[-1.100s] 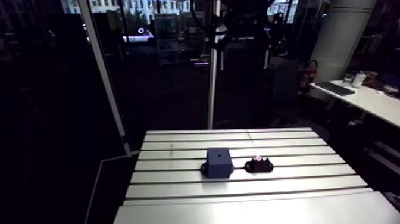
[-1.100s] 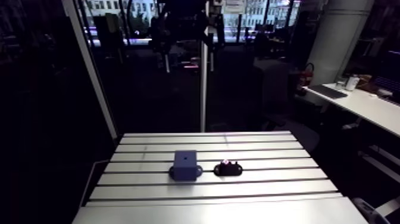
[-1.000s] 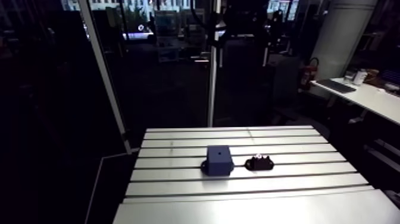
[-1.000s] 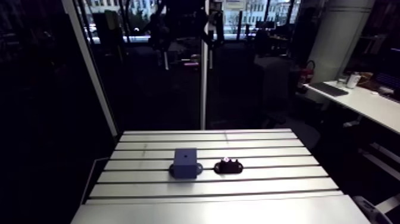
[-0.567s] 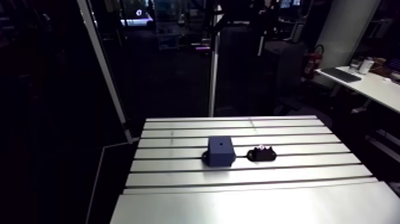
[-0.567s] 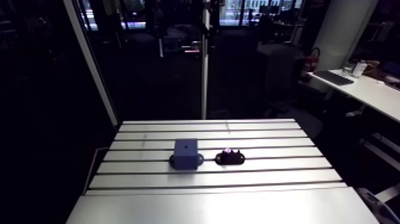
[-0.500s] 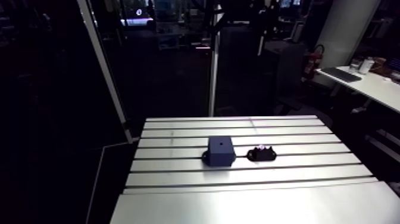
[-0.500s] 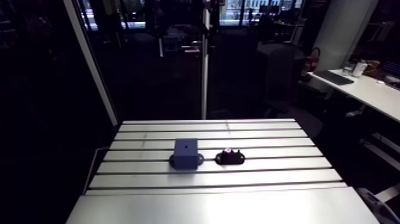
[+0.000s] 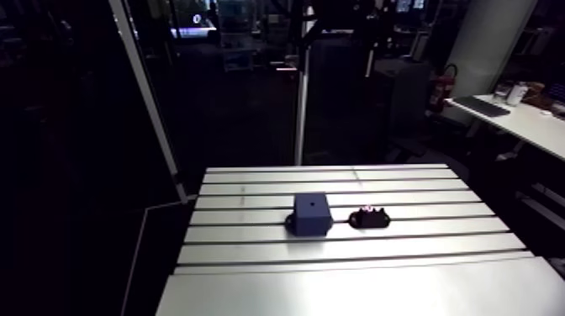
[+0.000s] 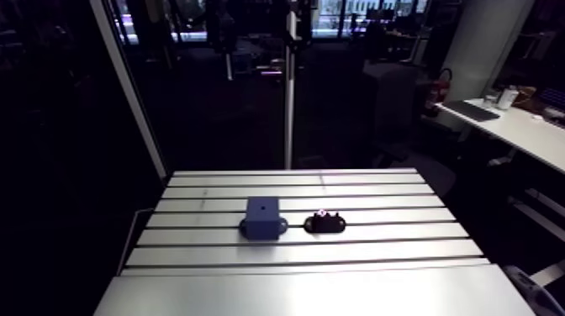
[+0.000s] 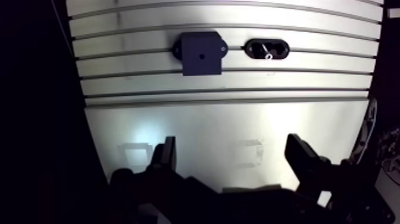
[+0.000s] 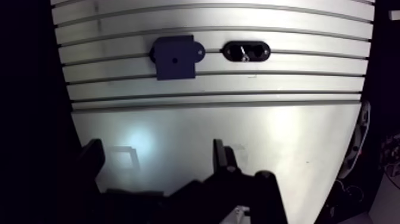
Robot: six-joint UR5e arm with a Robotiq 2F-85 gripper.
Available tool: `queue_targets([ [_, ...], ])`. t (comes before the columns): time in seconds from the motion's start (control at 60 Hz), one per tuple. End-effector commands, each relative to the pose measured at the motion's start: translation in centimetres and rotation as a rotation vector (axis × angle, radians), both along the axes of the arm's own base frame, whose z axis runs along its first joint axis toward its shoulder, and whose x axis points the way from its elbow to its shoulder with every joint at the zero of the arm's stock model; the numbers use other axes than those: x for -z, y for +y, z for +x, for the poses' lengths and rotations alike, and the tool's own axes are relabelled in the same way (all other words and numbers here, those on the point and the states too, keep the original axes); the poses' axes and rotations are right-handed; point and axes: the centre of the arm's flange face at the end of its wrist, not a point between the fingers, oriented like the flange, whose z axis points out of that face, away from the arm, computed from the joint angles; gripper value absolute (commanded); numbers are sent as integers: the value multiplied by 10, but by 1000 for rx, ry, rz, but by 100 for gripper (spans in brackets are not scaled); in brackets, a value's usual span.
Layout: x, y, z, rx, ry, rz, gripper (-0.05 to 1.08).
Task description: Pick up the M10 bolt and insert it into the hole until fully seated.
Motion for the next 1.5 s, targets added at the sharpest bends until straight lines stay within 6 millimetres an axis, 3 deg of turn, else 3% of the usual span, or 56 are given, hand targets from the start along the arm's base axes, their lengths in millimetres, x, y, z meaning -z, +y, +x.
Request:
queue_targets([
  [0.017, 3, 7, 1, -24, 7, -1, 1],
  [0.183, 12, 38, -1, -8, 116, 11, 1],
  [0.383, 51, 95, 10, 10, 96, 14, 1],
  [0.483, 65, 107, 9, 6, 142, 23, 1],
  [0.85, 121, 112, 18, -9, 213, 38, 1],
  [1.3, 134, 113, 19, -6, 252, 50, 1],
  [1.5, 164, 114, 17, -7, 209, 33, 1],
])
